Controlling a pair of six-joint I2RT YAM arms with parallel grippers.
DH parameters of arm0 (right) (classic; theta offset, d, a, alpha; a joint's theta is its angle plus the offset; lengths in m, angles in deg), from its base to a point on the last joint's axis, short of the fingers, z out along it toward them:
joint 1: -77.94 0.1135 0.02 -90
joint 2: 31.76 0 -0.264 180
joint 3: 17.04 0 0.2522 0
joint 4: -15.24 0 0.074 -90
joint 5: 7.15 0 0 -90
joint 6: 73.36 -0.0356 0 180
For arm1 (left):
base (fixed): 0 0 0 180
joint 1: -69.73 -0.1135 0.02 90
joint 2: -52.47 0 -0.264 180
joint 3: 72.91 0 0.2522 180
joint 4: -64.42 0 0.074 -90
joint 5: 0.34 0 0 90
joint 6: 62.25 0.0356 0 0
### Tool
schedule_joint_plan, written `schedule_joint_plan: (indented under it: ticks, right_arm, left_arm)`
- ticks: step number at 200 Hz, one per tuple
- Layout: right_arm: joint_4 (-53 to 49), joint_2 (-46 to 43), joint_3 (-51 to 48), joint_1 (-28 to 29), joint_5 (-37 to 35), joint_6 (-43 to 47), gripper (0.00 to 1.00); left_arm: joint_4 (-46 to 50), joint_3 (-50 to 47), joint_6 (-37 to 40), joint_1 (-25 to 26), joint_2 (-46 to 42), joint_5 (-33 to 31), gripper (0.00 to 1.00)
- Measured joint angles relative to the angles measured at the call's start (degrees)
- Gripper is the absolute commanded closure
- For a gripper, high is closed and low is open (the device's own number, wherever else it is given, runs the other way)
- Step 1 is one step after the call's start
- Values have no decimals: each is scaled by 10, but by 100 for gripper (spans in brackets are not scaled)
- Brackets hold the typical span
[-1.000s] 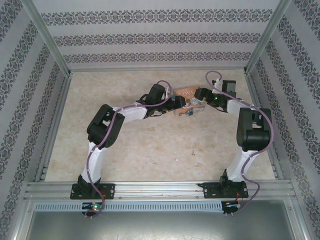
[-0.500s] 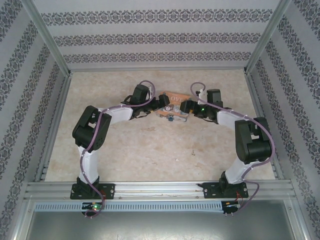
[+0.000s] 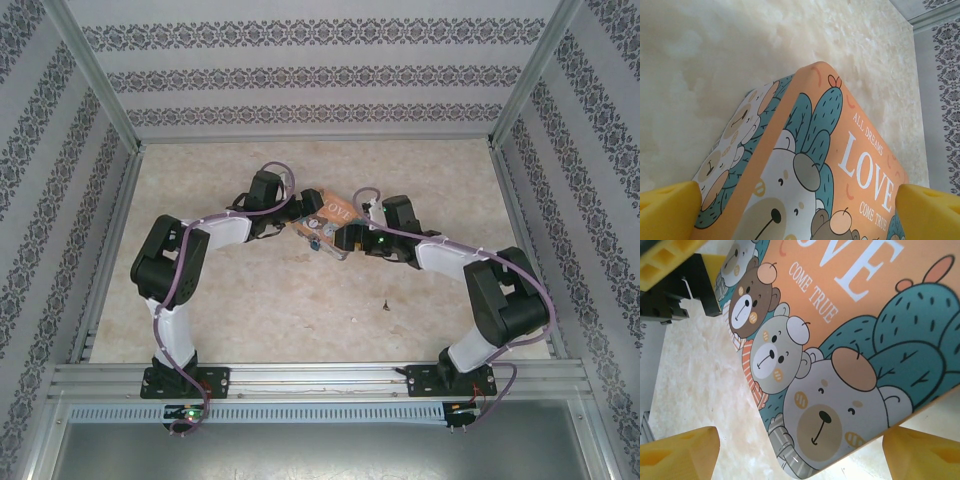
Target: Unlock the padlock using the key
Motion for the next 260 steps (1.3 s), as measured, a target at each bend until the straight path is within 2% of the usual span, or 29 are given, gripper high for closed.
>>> schedule_joint_plan:
  ticks: [68, 127, 146, 200, 260]
  right_arm:
    - [-59, -78, -6, 2, -84, 6, 10]
    - [-191, -190, -10, 2, -160, 32, 11]
    - [-242, -213, -10, 2, -174, 34, 15]
    - [-366, -234, -21, 2, -182, 32, 33]
    - [-438, -223, -49, 25, -183, 20, 41]
  left_arm:
    - [8, -8, 20, -22, -37, 10, 1]
    - [37, -70, 87, -40, -164, -32, 1]
    - [42, -103, 103, -40, -207, -44, 1]
    - [59, -195, 132, -40, -317, -64, 1]
    - [62, -287, 136, -40, -419, -85, 1]
